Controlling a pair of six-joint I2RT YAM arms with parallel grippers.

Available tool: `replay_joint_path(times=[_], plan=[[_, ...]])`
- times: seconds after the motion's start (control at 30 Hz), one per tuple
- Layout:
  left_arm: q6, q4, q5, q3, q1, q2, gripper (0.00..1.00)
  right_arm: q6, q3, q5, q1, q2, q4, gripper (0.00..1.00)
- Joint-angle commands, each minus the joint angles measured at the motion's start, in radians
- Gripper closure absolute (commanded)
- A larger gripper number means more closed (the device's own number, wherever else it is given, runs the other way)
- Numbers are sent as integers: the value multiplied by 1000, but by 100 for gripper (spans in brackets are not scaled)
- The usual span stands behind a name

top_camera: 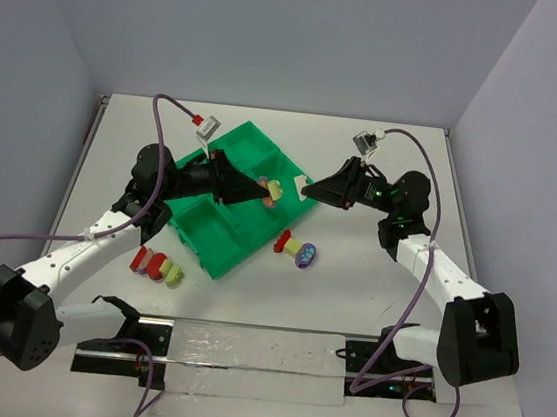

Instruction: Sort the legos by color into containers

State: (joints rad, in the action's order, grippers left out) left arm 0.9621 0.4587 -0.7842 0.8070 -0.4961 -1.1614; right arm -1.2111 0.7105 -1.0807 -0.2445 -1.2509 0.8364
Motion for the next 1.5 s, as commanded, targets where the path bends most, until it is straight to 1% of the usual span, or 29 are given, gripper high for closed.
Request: replay_joint_path(times=[0.0,0.1,0.13,0.2,0.23,0.27,0.3,0.37,0.4,0.5,0.57,0.63,0.9,1.03,1.1,1.2,1.33,1.37,1.4,1.43,1.47], plan=[[-25,6,18,43,6,16,100,6,-25,-25,29,32,41,100],[-31,-13,22,47,14,14,100,40,-43,-20,71,38,-7,100],[-32,-18,23,47,18,15,100,81,-40,-14,86,43,-37,100],[-42,-33,25,52,26,22,100,198,-15,11,102,66,-266,100],[-49,-48,27,54,31,27,100,284,12,42,102,72,-393,100],[-57,-79,35,61,42,30,100,444,74,124,102,74,-525,100],[-73,-98,41,65,49,37,100,515,109,176,89,72,-738,100],[-85,-131,46,71,78,45,100,617,170,287,71,53,-898,100],[-86,-140,43,72,95,48,100,649,193,327,64,40,-946,100],[-83,-162,29,84,129,55,100,687,239,386,50,4,-1009,100],[-90,-184,29,103,152,60,100,700,262,446,21,-31,-1031,100],[-106,-223,34,125,168,64,100,726,321,501,-19,-78,-1081,100],[-169,-382,54,210,198,69,100,754,504,674,-135,-311,-1164,100],[-184,-420,51,220,205,60,100,753,627,770,-174,-422,-1214,100],[-179,-428,39,221,209,51,100,748,668,800,-186,-466,-1224,98],[-165,-414,17,207,212,46,100,741,726,825,-188,-528,-1254,93],[-102,-346,-7,171,212,38,100,743,799,852,-198,-601,-1304,84],[-96,-339,-8,166,212,37,100,740,807,855,-199,-611,-1307,76],[-97,-339,-4,163,212,36,100,736,813,857,-199,-620,-1307,63],[-100,-340,2,162,212,37,100,734,816,858,-199,-628,-1307,58],[-104,-342,9,162,212,39,100,734,818,855,-199,-635,-1307,47]])
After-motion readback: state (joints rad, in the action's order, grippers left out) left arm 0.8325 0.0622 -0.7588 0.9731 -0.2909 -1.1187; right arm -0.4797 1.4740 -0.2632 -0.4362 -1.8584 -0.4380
